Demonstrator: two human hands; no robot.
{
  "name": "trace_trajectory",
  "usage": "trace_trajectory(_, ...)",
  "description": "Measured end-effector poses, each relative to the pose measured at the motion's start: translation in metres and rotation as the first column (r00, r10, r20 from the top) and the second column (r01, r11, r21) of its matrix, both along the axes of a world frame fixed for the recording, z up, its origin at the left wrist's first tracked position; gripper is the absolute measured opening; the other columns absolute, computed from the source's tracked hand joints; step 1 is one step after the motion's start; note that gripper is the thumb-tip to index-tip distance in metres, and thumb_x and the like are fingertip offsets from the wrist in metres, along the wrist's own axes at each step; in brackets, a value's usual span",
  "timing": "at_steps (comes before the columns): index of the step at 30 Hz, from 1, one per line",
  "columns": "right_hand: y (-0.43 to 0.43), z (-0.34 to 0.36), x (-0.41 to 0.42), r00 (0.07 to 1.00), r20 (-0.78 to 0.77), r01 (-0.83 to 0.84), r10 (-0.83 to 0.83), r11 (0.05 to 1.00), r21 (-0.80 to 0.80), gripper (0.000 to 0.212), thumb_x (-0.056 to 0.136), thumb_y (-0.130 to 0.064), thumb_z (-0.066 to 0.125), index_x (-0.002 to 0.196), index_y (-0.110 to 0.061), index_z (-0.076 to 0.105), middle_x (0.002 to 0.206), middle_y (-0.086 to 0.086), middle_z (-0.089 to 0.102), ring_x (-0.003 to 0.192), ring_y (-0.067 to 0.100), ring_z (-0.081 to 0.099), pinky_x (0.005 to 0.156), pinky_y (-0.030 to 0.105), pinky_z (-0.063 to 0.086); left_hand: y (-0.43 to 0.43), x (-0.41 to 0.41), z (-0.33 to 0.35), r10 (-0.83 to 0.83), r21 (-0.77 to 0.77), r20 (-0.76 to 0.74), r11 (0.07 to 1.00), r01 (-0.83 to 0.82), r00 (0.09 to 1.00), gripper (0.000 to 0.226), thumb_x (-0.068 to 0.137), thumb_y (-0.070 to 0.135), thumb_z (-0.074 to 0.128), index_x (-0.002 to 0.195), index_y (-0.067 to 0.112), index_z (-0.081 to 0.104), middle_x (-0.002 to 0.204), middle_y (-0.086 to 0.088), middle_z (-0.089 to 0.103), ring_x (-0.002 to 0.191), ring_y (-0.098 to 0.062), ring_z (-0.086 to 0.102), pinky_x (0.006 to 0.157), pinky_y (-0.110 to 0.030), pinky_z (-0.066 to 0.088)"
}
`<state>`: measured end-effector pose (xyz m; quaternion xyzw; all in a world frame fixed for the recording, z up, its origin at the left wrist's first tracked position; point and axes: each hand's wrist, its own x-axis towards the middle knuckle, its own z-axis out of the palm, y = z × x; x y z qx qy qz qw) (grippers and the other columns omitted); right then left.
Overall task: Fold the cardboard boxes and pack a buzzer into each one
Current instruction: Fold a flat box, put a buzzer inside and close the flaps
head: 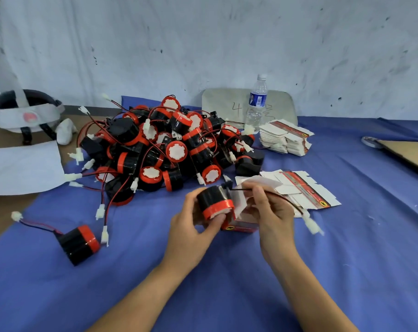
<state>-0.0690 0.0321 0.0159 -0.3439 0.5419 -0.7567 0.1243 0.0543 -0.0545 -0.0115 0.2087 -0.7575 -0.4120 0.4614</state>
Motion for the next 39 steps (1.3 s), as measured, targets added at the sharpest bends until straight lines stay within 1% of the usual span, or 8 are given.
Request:
trace_trajectory(4,0.002,-0.004,0.005,0.994,-0.047,-0.098,0.098,0.995,0.003,0.023,0.093,-0.023,0.054,0.111,-0.02,0.07,0.102,0.003,0.072,0.093,0.026,0.066,0.083,0.041,0.055,0.005,0.004,0.006,0.081,0.087,-0.158,0.994,-0.068,0.984,0.031,0.072,0.051,0.067,0.097,0.038,0.056,0.091,0.023,0.068,0.076,0.0,0.066,0.062,-0.015,0.052)
trace_trajectory(7,0.004,-0.003,0.012,0.958,-0.274,-0.089,0.08,0.996,-0.018,0.044,0.085,-0.032,0.066,0.128,-0.028,0.057,0.113,0.0,0.064,0.095,0.014,0.062,0.075,0.032,0.053,0.006,0.008,0.007,0.101,0.104,-0.204,0.991,-0.081,0.974,0.027,0.073,0.053,0.061,0.083,0.029,0.054,0.074,0.018,0.066,0.059,-0.001,0.058,0.052,-0.017,0.047)
trace_trajectory(11,0.005,-0.002,0.012,0.587,-0.795,0.022,-0.155,0.984,-0.176,0.072,0.076,-0.051,0.074,0.136,-0.023,0.045,0.137,0.01,0.042,0.126,0.011,0.045,0.098,0.024,0.041,0.008,0.008,0.009,0.037,0.115,-0.216,0.993,-0.012,0.976,0.025,0.073,0.056,0.063,0.079,0.032,0.056,0.073,0.011,0.065,0.062,-0.004,0.058,0.056,-0.021,0.048)
trace_trajectory(16,0.002,-0.008,0.02,0.285,-0.921,0.157,-0.266,0.961,-0.228,0.04,0.088,-0.029,0.071,0.125,-0.023,0.055,0.133,0.002,0.049,0.105,0.021,0.053,0.084,0.035,0.05,0.006,0.007,0.01,0.013,0.191,-0.252,0.981,0.037,0.968,0.04,0.069,0.077,0.063,0.083,0.039,0.06,0.079,0.007,0.063,0.07,-0.008,0.059,0.063,-0.017,0.049)
trace_trajectory(22,0.004,-0.008,0.015,0.578,-0.799,0.132,-0.168,0.985,-0.111,0.05,0.084,-0.026,0.074,0.128,-0.018,0.052,0.126,0.003,0.051,0.113,0.01,0.052,0.093,0.018,0.043,-0.003,0.005,0.001,-0.071,-0.095,-0.098,0.994,0.062,0.993,0.07,0.071,0.076,0.06,0.122,0.031,0.044,0.13,0.018,0.04,0.118,0.0,0.046,0.092,-0.014,0.044)
trace_trajectory(27,0.005,-0.009,-0.002,0.811,-0.541,0.225,-0.223,0.972,-0.063,0.043,0.086,-0.034,0.067,0.126,-0.028,0.053,0.12,0.001,0.058,0.107,0.022,0.061,0.078,0.04,0.056,-0.009,-0.006,-0.008,-0.242,0.147,0.186,0.965,0.217,0.952,0.121,0.055,0.073,0.076,0.142,0.061,-0.007,0.144,0.049,0.009,0.136,0.019,0.017,0.105,-0.006,0.029)
trace_trajectory(30,0.005,-0.011,-0.006,0.848,-0.508,0.181,-0.153,0.983,0.006,0.039,0.084,-0.037,0.067,0.121,-0.032,0.056,0.114,-0.002,0.063,0.101,0.022,0.064,0.075,0.038,0.056,-0.016,-0.013,-0.017,-0.318,0.205,0.248,0.94,0.272,0.915,0.124,0.071,0.043,0.083,0.139,0.061,-0.02,0.137,0.035,0.044,0.127,0.008,0.044,0.102,-0.02,0.042)
trace_trajectory(39,0.004,-0.011,-0.01,0.758,-0.642,0.19,-0.113,0.98,0.052,0.039,0.076,-0.021,0.066,0.114,-0.027,0.06,0.118,-0.001,0.057,0.11,0.013,0.055,0.088,0.011,0.041,-0.018,-0.012,-0.019,-0.187,0.116,0.243,0.98,0.163,0.952,0.08,0.072,0.041,0.082,0.136,0.049,0.033,0.126,0.019,0.047,0.116,0.001,0.049,0.091,-0.01,0.041)
